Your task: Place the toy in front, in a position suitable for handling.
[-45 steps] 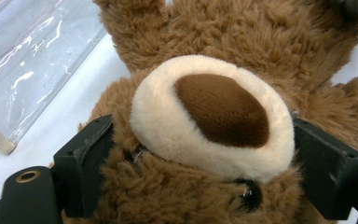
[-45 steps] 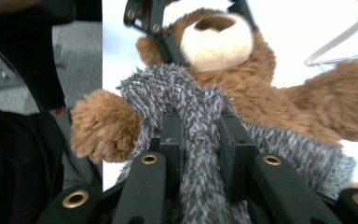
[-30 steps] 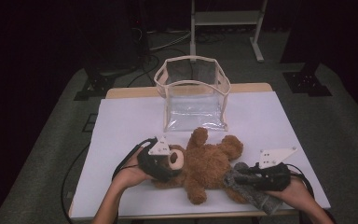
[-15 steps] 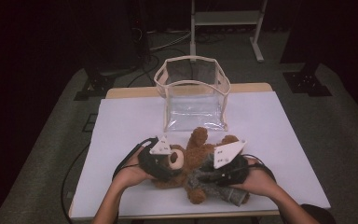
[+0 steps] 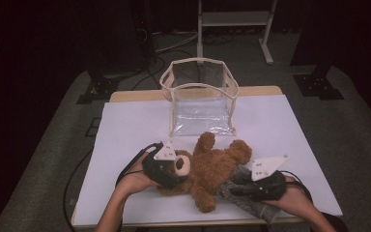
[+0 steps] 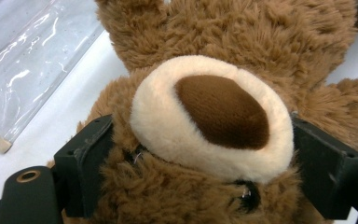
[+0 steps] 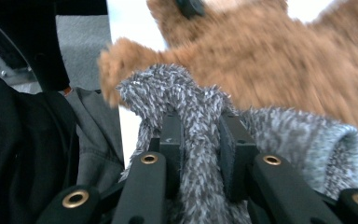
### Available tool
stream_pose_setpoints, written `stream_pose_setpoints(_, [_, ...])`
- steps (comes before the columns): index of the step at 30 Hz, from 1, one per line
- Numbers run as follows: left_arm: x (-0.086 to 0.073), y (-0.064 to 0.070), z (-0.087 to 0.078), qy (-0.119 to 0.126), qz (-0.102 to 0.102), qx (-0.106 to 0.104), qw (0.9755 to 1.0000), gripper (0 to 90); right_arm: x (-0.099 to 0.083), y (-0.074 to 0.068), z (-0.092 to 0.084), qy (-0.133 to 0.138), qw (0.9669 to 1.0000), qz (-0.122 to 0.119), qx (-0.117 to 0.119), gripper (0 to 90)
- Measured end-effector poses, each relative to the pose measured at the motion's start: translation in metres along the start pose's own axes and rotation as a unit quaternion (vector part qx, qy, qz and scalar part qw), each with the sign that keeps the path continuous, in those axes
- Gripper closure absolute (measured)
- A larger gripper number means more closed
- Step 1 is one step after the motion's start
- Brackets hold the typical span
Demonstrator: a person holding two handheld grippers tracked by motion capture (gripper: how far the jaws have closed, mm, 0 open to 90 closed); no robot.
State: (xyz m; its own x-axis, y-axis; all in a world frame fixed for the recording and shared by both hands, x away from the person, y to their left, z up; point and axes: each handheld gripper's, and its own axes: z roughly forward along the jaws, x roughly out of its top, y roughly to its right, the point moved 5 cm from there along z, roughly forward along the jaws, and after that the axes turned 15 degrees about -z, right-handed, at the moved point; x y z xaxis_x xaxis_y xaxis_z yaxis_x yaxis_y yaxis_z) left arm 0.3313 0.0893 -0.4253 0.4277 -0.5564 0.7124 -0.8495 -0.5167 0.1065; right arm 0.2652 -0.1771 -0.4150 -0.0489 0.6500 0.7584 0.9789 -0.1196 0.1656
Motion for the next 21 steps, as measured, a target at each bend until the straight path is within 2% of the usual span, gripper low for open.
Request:
stream_pose_setpoints(3, [0.000, 0.001, 0.000, -0.001, 0.001, 0.000, 1.0000, 14.9, -0.014, 0.001, -0.011, 0.005, 0.9996, 0.023, -0.012, 72.9])
stream_pose_setpoints(4, [0.000, 0.001, 0.000, -0.001, 0.001, 0.000, 1.0000, 14.9, -0.014, 0.001, -0.011, 0.005, 0.9996, 0.023, -0.012, 72.9])
stream_pose_setpoints(5, [0.000, 0.001, 0.000, -0.002, 0.002, 0.000, 1.0000, 14.9, -0.020, 0.003, -0.017, 0.012, 0.9991, 0.036, -0.017, 72.9])
stream_pose_setpoints(6, [0.000, 0.001, 0.000, -0.002, 0.002, 0.000, 1.0000, 14.9, -0.020, 0.003, -0.017, 0.012, 0.9991, 0.036, -0.017, 72.9])
stream_pose_setpoints(7, [0.000, 0.001, 0.000, -0.003, 0.005, 0.001, 1.0000, 14.9, -0.022, 0.007, -0.023, 0.024, 0.9984, 0.046, -0.021, 72.9])
stream_pose_setpoints(10, [0.000, 0.002, -0.001, -0.004, 0.008, 0.002, 1.0000, 14.9, -0.018, 0.012, -0.026, 0.032, 0.9979, 0.049, -0.027, 72.9])
stream_pose_setpoints(14, [-0.002, 0.003, -0.002, -0.007, 0.016, 0.001, 0.9999, 14.9, -0.003, 0.034, -0.027, 0.049, 0.9972, 0.043, -0.036, 72.9])
stream_pose_setpoints(18, [-0.002, 0.004, -0.002, -0.009, 0.022, 0.001, 0.9997, 14.9, 0.010, 0.056, -0.018, 0.052, 0.9971, 0.037, -0.042, 72.9])
stream_pose_setpoints(20, [-0.003, 0.004, -0.003, -0.009, 0.025, -0.001, 0.9996, 14.9, 0.011, 0.059, -0.016, 0.051, 0.9971, 0.036, -0.043, 72.9])
stream_pose_setpoints(21, [-0.003, 0.004, -0.003, -0.007, 0.024, -0.002, 0.9997, 14.9, 0.011, 0.065, -0.007, 0.051, 0.9971, 0.042, -0.037, 72.8])
